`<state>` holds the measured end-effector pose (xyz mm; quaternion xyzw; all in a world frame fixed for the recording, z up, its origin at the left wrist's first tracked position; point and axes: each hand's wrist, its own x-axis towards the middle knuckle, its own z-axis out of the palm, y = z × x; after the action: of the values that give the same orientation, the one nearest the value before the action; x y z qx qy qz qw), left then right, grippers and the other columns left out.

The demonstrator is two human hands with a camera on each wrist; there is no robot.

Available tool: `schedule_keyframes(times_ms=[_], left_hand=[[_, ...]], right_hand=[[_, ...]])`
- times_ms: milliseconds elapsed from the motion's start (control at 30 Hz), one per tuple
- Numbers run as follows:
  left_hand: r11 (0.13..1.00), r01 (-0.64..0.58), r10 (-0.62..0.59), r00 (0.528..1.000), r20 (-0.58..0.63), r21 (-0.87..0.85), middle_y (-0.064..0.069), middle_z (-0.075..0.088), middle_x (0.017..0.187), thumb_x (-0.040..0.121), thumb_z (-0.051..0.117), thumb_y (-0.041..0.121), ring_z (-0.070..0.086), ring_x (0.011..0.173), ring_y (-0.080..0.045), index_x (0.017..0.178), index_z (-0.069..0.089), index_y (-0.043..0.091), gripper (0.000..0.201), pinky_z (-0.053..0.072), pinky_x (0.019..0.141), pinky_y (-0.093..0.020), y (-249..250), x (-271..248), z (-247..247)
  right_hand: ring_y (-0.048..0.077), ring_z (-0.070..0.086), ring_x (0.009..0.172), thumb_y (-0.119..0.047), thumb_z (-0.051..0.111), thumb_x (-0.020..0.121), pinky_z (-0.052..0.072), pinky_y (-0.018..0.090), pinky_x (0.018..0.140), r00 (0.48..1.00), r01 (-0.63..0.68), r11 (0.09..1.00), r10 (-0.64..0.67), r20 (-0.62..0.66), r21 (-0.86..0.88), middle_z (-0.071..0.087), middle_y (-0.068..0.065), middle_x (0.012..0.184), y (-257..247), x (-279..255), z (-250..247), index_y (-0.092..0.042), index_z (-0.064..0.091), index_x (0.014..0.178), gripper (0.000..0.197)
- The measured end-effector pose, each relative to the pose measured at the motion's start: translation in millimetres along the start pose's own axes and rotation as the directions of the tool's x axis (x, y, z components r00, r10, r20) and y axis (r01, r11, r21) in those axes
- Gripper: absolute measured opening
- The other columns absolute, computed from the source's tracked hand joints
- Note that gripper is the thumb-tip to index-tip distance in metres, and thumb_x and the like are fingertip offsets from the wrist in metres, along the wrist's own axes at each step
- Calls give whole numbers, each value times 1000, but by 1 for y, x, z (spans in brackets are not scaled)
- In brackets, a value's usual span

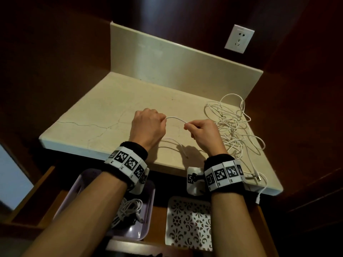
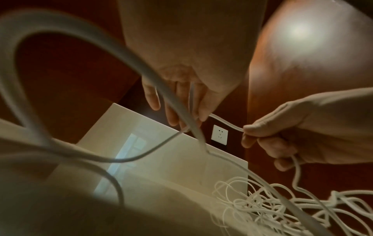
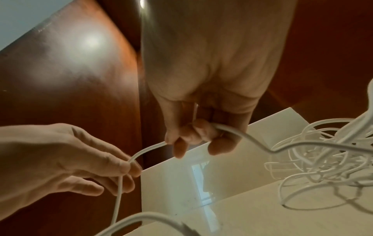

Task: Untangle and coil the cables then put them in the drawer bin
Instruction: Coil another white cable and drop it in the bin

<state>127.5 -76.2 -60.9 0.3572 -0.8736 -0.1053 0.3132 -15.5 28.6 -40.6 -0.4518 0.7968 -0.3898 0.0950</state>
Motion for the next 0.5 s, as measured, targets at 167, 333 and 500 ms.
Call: schedule_keyframes(times_ms=[167, 333, 500], left_hand=[[997, -29, 30, 1000, 6, -69, -5, 70, 108, 101, 46, 30, 58, 101, -25, 123, 65, 26, 30, 37, 91, -37, 11, 1, -2], [997, 45, -49, 997, -63, -59, -4, 70, 108, 100, 48, 34, 61, 98, -26, 118, 68, 27, 28, 44, 84, -37, 2, 13, -11], [996, 85, -85, 995, -49, 4, -5, 69, 112, 99, 46, 29, 60, 102, -28, 120, 67, 28, 30, 47, 83, -38, 1, 17, -12]], right_hand=[[3, 48, 53, -29, 65, 90, 40, 27, 62, 999, 41, 999, -41, -25, 11, 53, -14, 50, -3, 0, 0, -14, 78, 89, 20], [1, 47, 49, -32, 59, 94, 38, 23, 58, 996, 87, 996, -87, 11, -11, 58, -7, 58, 2, -5, -1, -18, 75, 89, 22], [1, 48, 52, -31, 54, 97, 37, 17, 58, 994, 105, 994, -104, 34, -37, 58, -2, 59, 9, -7, -6, -22, 73, 91, 22]])
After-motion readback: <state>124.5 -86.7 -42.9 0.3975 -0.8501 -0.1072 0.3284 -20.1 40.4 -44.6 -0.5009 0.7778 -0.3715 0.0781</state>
